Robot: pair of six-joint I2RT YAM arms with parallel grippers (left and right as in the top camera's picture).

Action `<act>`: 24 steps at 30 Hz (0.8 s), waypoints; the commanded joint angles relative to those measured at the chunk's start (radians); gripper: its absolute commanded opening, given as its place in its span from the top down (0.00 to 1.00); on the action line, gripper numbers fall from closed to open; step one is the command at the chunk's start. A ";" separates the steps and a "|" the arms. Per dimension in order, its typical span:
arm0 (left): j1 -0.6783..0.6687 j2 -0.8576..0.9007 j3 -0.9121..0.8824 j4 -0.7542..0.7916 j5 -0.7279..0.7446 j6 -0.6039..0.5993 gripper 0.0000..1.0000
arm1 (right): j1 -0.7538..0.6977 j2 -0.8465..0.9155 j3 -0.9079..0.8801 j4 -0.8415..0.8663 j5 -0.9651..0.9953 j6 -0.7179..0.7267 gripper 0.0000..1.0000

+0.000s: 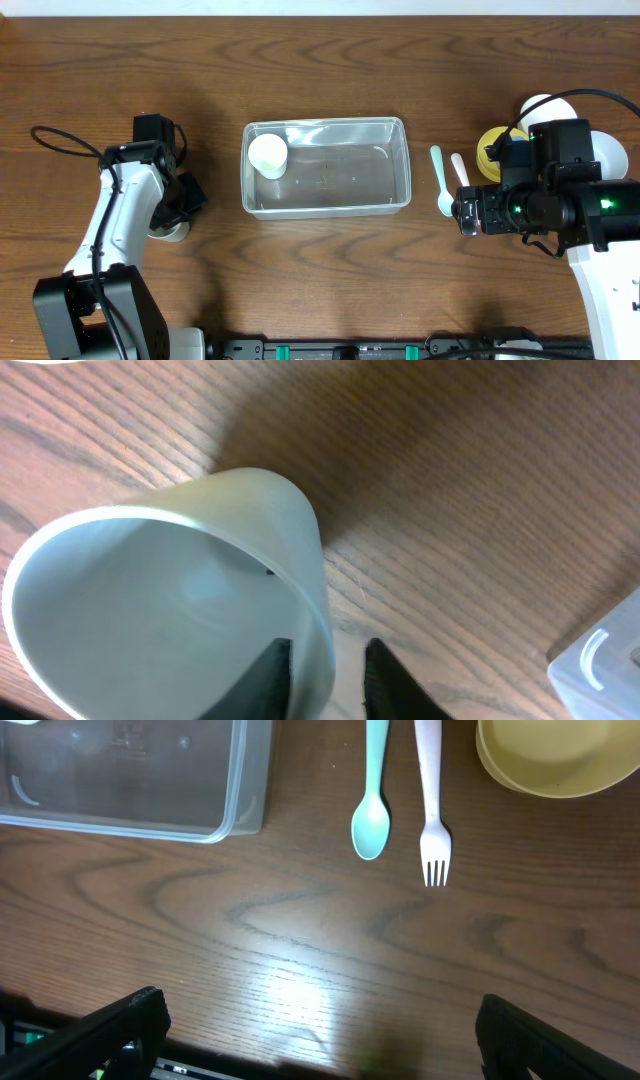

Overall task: Pack container
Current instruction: 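Move the left gripper back and grasp the grey-blue cup, then place the grey-blue cup in the container beside the white cup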

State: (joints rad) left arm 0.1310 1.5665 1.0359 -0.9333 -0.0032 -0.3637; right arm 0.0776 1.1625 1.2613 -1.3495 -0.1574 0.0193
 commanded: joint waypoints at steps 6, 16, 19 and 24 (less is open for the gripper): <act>0.005 0.005 -0.001 -0.004 -0.005 0.005 0.81 | -0.007 -0.001 0.018 -0.002 0.003 0.010 0.01; 0.005 0.005 -0.001 -0.012 -0.006 0.005 0.94 | -0.007 -0.001 0.018 -0.002 0.003 0.010 0.01; 0.005 0.005 -0.001 -0.014 -0.009 0.007 0.94 | -0.007 -0.001 0.018 -0.002 0.003 0.010 0.01; 0.003 0.001 0.011 -0.021 -0.008 0.008 0.94 | -0.007 -0.001 0.018 -0.002 0.003 0.010 0.01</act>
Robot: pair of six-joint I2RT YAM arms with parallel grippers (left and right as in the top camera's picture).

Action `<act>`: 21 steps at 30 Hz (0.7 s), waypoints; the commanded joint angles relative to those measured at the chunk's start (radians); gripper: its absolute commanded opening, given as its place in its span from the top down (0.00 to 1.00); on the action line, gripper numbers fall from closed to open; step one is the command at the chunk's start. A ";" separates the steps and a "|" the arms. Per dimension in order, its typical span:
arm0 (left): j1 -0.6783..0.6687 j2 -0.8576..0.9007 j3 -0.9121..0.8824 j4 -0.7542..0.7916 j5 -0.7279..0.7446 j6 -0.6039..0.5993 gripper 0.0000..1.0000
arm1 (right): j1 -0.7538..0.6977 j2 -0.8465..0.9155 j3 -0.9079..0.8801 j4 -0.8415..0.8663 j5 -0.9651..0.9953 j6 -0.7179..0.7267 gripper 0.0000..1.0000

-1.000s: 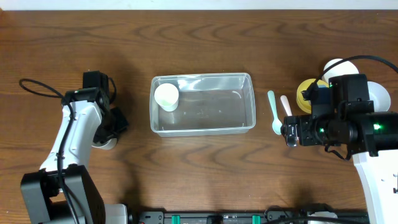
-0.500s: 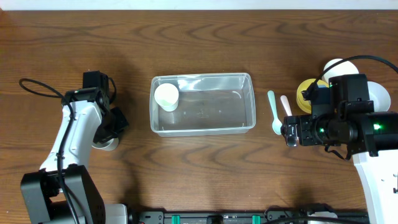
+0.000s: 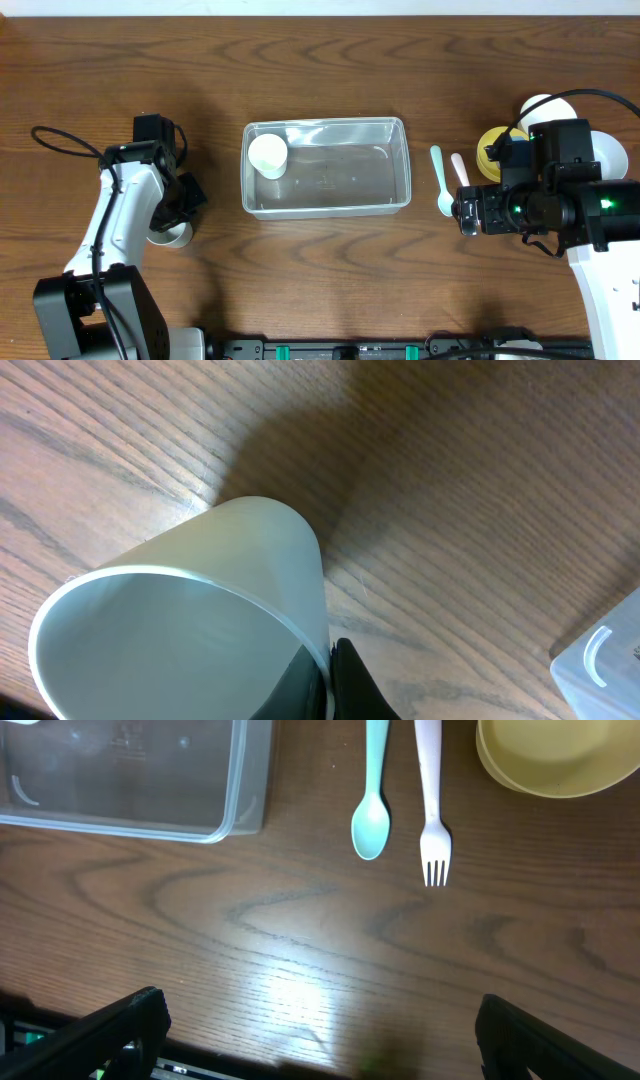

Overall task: Pack container
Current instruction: 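Place the grey-blue cup in the container beside the white cup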

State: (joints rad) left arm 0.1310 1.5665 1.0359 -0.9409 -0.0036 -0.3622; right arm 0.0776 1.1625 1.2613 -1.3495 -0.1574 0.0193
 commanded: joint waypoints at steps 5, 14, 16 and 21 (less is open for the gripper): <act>-0.051 -0.053 0.122 -0.116 -0.007 0.029 0.94 | -0.007 -0.001 0.018 -0.001 0.003 0.010 0.01; -0.334 -0.163 0.497 -0.378 -0.007 0.090 0.94 | -0.007 -0.001 0.018 0.007 0.003 0.010 0.01; -0.388 -0.162 0.539 -0.389 -0.005 0.102 0.94 | -0.007 -0.001 0.018 0.008 0.003 0.010 0.01; -0.507 -0.136 0.552 -0.375 -0.003 0.107 0.94 | -0.007 -0.001 0.018 0.008 0.003 0.010 0.01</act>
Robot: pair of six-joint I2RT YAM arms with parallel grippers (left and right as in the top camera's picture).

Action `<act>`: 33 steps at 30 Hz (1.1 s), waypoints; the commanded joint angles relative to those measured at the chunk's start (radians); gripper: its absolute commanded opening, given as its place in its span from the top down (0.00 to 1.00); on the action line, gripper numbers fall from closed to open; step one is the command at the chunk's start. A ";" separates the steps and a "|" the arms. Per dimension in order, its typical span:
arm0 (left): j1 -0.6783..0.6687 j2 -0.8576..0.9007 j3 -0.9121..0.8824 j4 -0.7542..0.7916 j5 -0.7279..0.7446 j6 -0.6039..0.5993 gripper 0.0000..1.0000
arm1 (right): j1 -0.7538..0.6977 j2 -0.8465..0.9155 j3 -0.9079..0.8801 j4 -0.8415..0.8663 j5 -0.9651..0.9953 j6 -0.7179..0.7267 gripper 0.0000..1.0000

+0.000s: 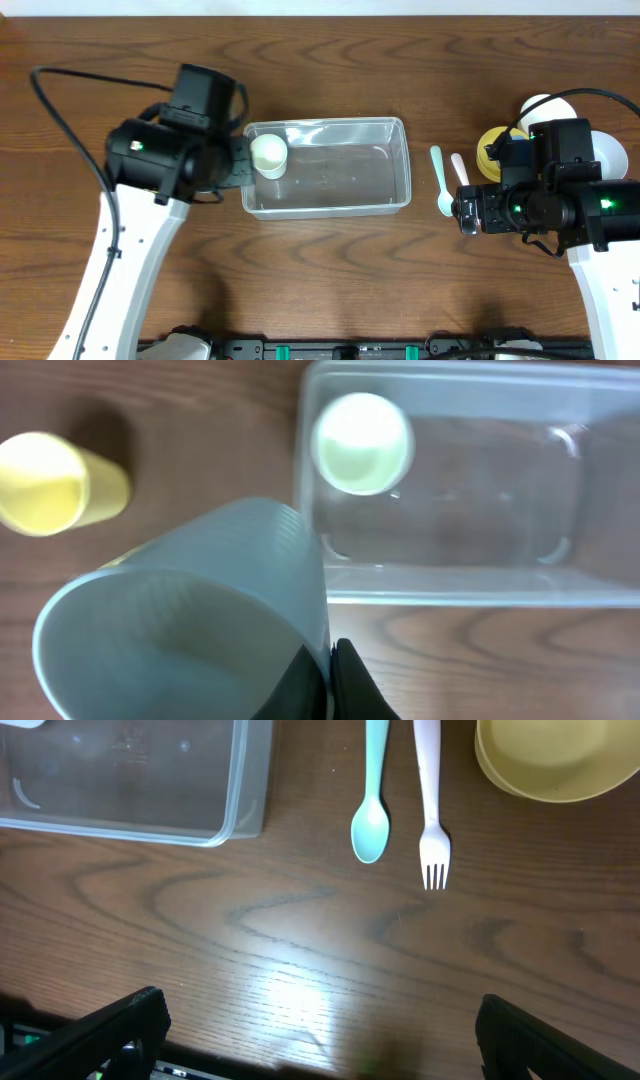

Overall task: Pack container
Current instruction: 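Place the grey-blue cup in the container beside the white cup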

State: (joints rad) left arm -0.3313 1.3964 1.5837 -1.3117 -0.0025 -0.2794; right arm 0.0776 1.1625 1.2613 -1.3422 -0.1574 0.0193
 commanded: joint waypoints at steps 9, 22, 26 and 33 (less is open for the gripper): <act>-0.145 0.221 0.004 0.002 -0.005 0.025 0.94 | -0.007 -0.001 0.018 0.003 0.003 0.010 0.01; -0.146 0.428 0.002 0.071 -0.005 0.037 0.94 | -0.007 -0.001 0.018 -0.001 0.003 0.010 0.01; -0.145 0.445 -0.021 0.088 -0.005 0.036 0.94 | -0.007 -0.001 0.018 -0.005 0.003 0.010 0.01; -0.145 0.472 -0.051 0.099 -0.005 0.036 0.94 | -0.007 -0.001 0.018 -0.005 0.003 0.010 0.01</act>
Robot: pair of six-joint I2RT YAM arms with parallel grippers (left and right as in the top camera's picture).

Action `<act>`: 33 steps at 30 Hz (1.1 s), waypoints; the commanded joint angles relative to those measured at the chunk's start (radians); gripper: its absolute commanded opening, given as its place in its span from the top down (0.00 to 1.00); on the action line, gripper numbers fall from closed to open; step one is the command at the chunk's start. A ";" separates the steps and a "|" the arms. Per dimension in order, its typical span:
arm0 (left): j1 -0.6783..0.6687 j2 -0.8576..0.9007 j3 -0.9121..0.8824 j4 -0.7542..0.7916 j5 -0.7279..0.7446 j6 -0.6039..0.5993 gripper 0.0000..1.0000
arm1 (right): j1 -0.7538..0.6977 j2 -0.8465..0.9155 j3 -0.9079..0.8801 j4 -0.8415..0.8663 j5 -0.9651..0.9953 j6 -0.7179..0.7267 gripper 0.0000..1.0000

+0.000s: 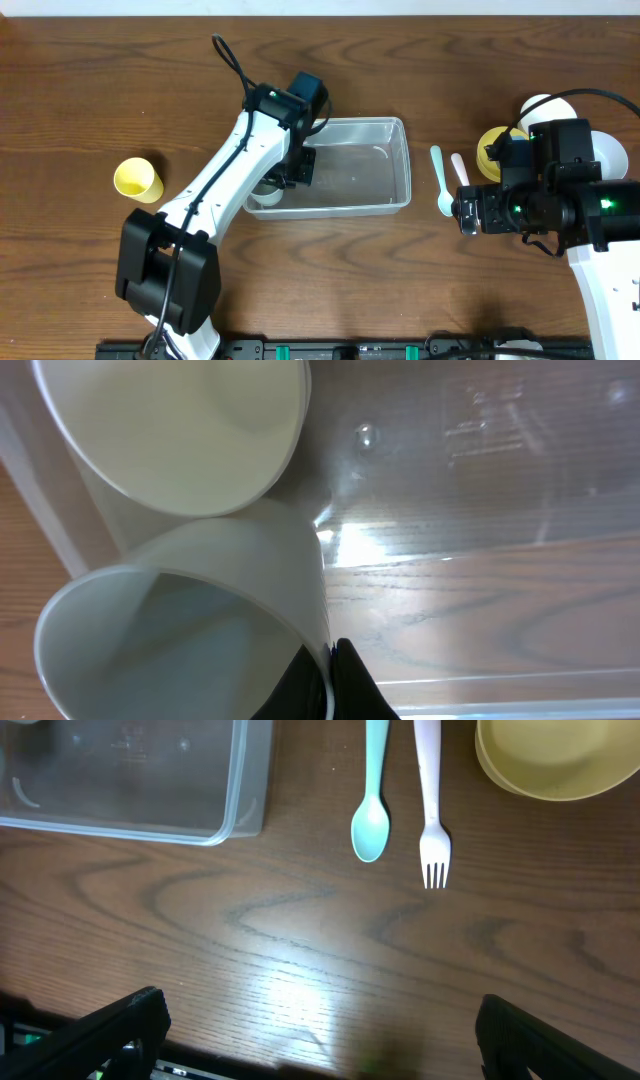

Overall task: Pack container
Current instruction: 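Place the grey-blue cup in the container beside the white cup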

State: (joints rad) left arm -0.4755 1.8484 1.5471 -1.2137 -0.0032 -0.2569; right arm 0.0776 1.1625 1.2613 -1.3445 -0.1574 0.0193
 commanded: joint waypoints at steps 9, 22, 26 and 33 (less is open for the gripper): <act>-0.001 0.021 -0.116 0.114 -0.005 0.013 0.94 | -0.007 -0.001 0.018 -0.003 0.003 0.010 0.01; -0.001 0.021 -0.180 0.151 -0.005 0.032 0.85 | -0.007 -0.001 0.018 -0.010 0.003 0.010 0.01; -0.002 0.018 -0.171 0.141 -0.005 0.083 0.51 | -0.007 -0.001 0.018 -0.010 0.003 0.010 0.01; -0.002 -0.065 -0.042 0.047 -0.019 0.085 0.32 | -0.007 -0.001 0.018 -0.010 0.004 0.009 0.01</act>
State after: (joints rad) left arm -0.4763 1.8534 1.4231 -1.1366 -0.0013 -0.1848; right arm 0.0776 1.1625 1.2613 -1.3506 -0.1574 0.0193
